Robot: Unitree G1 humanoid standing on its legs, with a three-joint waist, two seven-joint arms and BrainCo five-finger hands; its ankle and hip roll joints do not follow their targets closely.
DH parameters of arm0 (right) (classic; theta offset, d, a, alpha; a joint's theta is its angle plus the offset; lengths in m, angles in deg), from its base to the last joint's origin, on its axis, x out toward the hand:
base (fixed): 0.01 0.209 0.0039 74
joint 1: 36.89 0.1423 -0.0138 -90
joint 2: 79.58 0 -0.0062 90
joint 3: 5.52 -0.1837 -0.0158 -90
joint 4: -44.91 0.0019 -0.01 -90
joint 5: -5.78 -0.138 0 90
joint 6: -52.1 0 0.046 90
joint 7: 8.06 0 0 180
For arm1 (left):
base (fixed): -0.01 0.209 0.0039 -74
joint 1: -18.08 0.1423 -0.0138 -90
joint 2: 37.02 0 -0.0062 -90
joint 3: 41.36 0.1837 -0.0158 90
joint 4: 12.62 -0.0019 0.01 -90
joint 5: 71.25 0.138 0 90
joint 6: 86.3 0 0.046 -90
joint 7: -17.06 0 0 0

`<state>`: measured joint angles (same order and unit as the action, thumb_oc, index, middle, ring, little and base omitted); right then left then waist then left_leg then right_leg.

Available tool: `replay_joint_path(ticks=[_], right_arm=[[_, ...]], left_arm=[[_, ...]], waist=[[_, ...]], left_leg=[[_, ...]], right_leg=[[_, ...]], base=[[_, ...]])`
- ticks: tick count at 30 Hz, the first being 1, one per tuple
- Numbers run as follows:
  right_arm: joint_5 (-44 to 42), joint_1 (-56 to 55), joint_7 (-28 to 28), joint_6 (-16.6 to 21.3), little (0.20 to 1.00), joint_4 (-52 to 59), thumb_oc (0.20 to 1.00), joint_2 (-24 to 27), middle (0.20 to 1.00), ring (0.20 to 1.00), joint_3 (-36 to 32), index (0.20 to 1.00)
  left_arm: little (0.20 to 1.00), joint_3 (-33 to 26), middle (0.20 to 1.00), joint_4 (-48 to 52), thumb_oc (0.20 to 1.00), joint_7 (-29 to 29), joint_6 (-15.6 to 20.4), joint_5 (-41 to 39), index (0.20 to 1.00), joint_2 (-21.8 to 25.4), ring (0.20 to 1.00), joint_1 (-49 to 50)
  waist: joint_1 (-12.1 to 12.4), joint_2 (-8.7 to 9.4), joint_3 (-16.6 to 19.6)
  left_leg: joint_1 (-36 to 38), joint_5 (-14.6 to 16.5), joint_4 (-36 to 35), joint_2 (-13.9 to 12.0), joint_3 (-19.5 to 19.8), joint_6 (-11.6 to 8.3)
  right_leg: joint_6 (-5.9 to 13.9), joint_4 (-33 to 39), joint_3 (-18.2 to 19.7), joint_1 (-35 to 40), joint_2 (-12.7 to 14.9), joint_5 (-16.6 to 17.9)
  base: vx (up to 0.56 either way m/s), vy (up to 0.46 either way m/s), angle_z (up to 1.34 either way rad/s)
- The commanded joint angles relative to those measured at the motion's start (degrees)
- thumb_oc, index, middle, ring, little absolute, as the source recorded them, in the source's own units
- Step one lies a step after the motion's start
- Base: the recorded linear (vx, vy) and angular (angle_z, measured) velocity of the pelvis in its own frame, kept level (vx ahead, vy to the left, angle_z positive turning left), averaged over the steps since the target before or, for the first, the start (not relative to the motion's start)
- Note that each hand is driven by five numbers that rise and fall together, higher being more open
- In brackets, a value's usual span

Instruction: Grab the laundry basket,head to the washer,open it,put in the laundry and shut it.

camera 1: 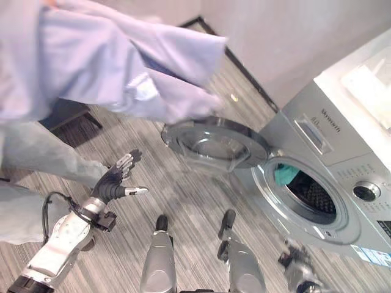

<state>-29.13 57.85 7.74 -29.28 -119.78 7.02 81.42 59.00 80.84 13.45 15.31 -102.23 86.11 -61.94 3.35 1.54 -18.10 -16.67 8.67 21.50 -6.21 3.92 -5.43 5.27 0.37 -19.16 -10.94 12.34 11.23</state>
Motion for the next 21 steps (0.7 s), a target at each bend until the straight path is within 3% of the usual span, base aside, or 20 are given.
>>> replay_joint_path(ticks=[1, 10, 12, 16, 17, 21], right_arm=[[4.3, 2.55, -3.49, -0.42, 1.0, -0.14, 1.0, 1.9, 1.0, 1.0, 0.74, 1.0], [8.93, -4.7, -8.29, -2.59, 1.0, -2.06, 1.0, -0.7, 1.0, 1.0, 0.99, 1.0], [9.38, -6.32, -9.52, -2.69, 1.0, -2.91, 1.0, -1.09, 1.0, 1.0, 0.21, 1.0], [8.03, -6.97, -10.44, -2.59, 1.0, -4.11, 1.0, -1.39, 1.0, 1.0, -0.6, 1.0], [8.21, -7.49, -10.77, -2.49, 1.0, -4.22, 1.0, -1.7, 1.0, 1.0, -0.08, 1.0], [9.38, -8.06, -10.82, -1.75, 1.0, -3.11, 1.0, -2.36, 1.0, 1.0, 2.29, 1.0]], left_arm=[[1.0, -0.98, 1.0, 2.07, 1.0, -2.06, 2.47, -0.08, 1.0, 0.2, 1.0, 3.79], [1.0, -3.72, 1.0, -14.62, 1.0, -3.09, 0.69, 5.73, 1.0, -6.14, 1.0, 8.01], [1.0, -5.87, 1.0, -26.28, 1.0, -1.48, 0.4, 9.17, 1.0, -13.6, 1.0, 7.6], [1.0, -5.95, 1.0, -42.6, 1.0, 1.79, 0.31, 15.87, 1.0, -20.18, 1.0, 4.17], [1.0, -6.26, 1.0, -52.79, 1.0, 4.04, 0.42, 18.3, 1.0, -23.49, 1.0, 1.39], [1.0, -8.53, 1.0, -68.59, 1.0, 7.66, -0.01, 20.43, 1.0, -27.55, 1.0, -2.33]], waist=[[2.41, -0.14, -0.61], [1.86, 1.4, 6.33], [1.92, 1.67, 9.25], [1.98, 1.92, 11.18], [1.94, 2.07, 12.04], [1.7, 2.51, 12.91]], left_leg=[[0.53, -1.51, -7.0, -2.42, -0.89, 1.21], [10.72, -3.12, -14.79, -2.56, -2.93, 1.9], [14.98, -3.76, -18.34, -2.59, -4.19, 2.13], [17.74, -4.06, -19.83, -2.9, -5.2, 1.99], [18.9, -4.15, -20.53, -3.0, -5.48, 1.77], [20.15, -4.6, -21.32, -3.4, -5.58, 1.3]], right_leg=[[5.16, -1.69, -1.09, 6.03, 1.96, -9.22], [6.36, 0.96, -0.54, 12.05, 1.8, -8.36], [6.44, 2.66, 0.63, 13.89, 1.4, -8.33], [6.18, 3.61, 1.19, 15.66, 1.18, -8.85], [6.05, 4.28, 1.28, 16.63, 0.95, -9.16], [5.48, 4.59, 1.42, 17.49, 0.63, -9.88]], base=[[0.04, 0.132, -0.06], [0.02, 0.103, -0.14], [-0.01, 0.146, -0.26], [-0.02, 0.053, -0.2], [-0.01, 0.034, -0.14], [0.0, 0.007, -0.04]])
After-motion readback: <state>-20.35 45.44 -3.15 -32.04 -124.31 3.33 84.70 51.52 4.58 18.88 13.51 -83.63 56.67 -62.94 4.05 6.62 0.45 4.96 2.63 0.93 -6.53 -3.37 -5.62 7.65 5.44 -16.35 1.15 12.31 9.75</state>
